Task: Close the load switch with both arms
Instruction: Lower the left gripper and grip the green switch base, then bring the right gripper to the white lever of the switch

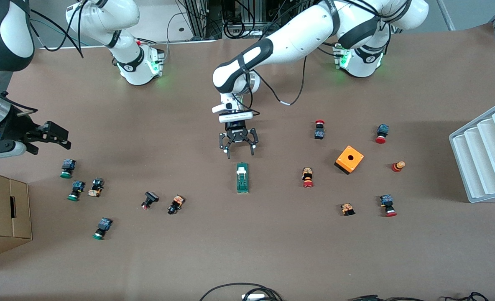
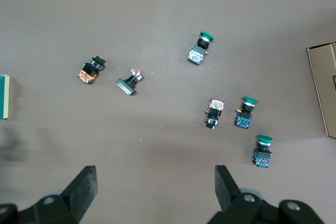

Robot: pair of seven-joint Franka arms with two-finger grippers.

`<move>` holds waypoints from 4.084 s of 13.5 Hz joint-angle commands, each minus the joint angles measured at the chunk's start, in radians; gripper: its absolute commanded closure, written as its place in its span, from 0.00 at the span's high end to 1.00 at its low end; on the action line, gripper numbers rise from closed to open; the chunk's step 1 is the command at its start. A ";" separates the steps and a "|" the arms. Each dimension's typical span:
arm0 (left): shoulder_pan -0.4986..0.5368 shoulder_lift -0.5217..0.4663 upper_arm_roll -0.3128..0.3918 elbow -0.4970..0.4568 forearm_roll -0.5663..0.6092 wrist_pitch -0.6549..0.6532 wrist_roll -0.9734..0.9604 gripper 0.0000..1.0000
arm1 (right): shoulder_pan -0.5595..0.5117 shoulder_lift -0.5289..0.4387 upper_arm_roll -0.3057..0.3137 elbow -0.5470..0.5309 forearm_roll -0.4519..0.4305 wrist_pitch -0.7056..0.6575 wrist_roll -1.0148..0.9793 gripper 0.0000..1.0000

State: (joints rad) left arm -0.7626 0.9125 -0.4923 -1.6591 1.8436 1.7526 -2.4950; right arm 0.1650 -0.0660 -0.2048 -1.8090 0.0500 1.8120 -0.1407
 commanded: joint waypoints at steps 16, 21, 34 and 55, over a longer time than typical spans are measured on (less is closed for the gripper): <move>-0.014 0.155 0.011 0.113 0.097 -0.056 -0.021 1.00 | 0.008 0.090 -0.001 0.040 -0.016 -0.007 0.018 1.00; -0.010 0.157 0.024 0.114 0.097 -0.054 -0.015 1.00 | 0.011 0.129 0.004 0.039 0.039 0.006 0.018 1.00; -0.001 0.180 0.047 0.162 0.131 -0.019 0.022 1.00 | 0.257 0.325 0.013 0.178 0.171 0.049 0.568 1.00; -0.010 0.186 0.047 0.185 0.117 0.013 0.021 0.99 | 0.625 0.591 0.011 0.177 0.281 0.526 1.487 1.00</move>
State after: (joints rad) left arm -0.7649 1.0937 -0.4449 -1.4949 1.9613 1.7616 -2.4888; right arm 0.7737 0.4919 -0.1818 -1.6641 0.3068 2.3101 1.2965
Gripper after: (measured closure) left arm 0.013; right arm 0.000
